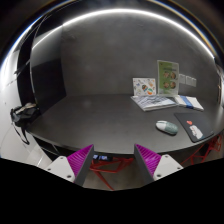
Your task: Arrange mouse
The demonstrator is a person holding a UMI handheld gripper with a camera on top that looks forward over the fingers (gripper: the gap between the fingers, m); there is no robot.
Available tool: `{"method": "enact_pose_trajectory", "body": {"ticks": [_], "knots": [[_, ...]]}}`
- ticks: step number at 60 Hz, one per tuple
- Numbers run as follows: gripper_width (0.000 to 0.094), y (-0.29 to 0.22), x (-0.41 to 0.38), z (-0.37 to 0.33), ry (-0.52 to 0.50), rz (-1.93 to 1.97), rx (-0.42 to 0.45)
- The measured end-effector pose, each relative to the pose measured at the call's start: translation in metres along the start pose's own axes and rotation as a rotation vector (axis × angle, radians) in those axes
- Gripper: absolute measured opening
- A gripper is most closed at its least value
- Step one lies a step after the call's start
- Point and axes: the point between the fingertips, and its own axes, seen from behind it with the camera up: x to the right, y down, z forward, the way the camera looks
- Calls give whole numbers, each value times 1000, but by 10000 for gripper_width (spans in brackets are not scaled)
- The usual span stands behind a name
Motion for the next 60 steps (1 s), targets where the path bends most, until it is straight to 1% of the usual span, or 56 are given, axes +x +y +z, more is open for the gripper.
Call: {"method": "enact_pose_trajectory", "body": {"ticks": [4,12,25,28,30,37,38,39,42,49,55,60], "knots": [[835,-1,20,-1,38,-11,4],[832,-2,84,2,116,-33,17],[832,-11,224,42,185,-126,24],[829,-7,248,56,177,-144,-2],[831,-5,257,66,154,-151,-13],[834,4,263,97,25,-176,-47],[838,2,261,102,7,-175,-41],[821,-2,260,106,-10,-171,-29],[813,-7,255,117,-42,-167,-36],[822,-18,257,145,-72,-105,-65],[805,-30,269,167,-52,-84,-70],[750,-37,272,176,-42,-80,-91]]}}
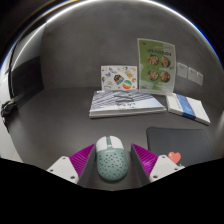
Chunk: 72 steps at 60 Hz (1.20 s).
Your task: Arrange mouse
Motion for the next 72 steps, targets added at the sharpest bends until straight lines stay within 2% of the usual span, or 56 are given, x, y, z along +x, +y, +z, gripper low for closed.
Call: {"method": "enact_pose_trajectory", "body": {"ticks": [1,2,6,16,21,23,28,34,37,42,45,49,52,62,63,65,66,67,70,71,72], "knots": [[732,1,0,1,1,4,-11],[771,-1,0,3,3,12,-10],[531,-2,4,6,24,12,-19],[447,-5,5,8,86,59,-24],[407,-8,-12,2,36,101,-38],[409,-24,-21,-7,11,99,-3],[396,-96,-25,-49,20,56,170],[395,-156,30,-105,113,22,334],[393,-169,80,-132,202,35,367],[391,-136,159,-147,330,51,319],[390,-100,196,-137,348,81,250],[391,-44,219,-116,333,142,138],[392,-16,227,-91,310,162,87],[401,36,228,-62,247,124,-11],[401,32,229,-59,242,122,17],[400,34,227,-59,227,123,12],[506,34,227,-59,219,128,15],[477,33,227,-60,210,132,20],[520,33,226,-59,183,134,23],[538,33,226,-59,173,132,23],[598,33,225,-59,162,131,21]]}}
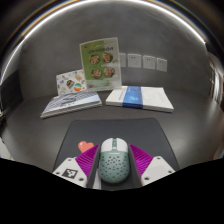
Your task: Arrange mouse
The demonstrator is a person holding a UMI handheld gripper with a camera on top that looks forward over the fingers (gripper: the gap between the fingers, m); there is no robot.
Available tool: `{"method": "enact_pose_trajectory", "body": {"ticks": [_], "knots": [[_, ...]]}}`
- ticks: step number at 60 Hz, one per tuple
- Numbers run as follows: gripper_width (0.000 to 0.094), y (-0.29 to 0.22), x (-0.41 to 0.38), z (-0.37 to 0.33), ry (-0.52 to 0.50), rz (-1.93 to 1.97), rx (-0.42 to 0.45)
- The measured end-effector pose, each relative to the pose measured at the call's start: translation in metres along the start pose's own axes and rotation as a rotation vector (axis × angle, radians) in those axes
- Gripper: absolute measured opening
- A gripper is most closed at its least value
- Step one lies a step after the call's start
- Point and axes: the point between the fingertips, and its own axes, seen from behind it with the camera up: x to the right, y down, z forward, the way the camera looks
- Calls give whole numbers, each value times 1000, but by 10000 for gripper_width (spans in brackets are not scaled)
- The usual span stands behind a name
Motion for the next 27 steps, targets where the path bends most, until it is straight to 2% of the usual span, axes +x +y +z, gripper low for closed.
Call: {"method": "enact_pose_trajectory", "body": {"ticks": [6,8,18,22,27], "knots": [[901,3,-9,-13,-73,30,4],[827,3,-8,-20,-77,50,5],[836,17,22,-94,-37,130,48],[832,36,30,-126,-29,149,40],[832,61,50,-159,31,168,33]]}}
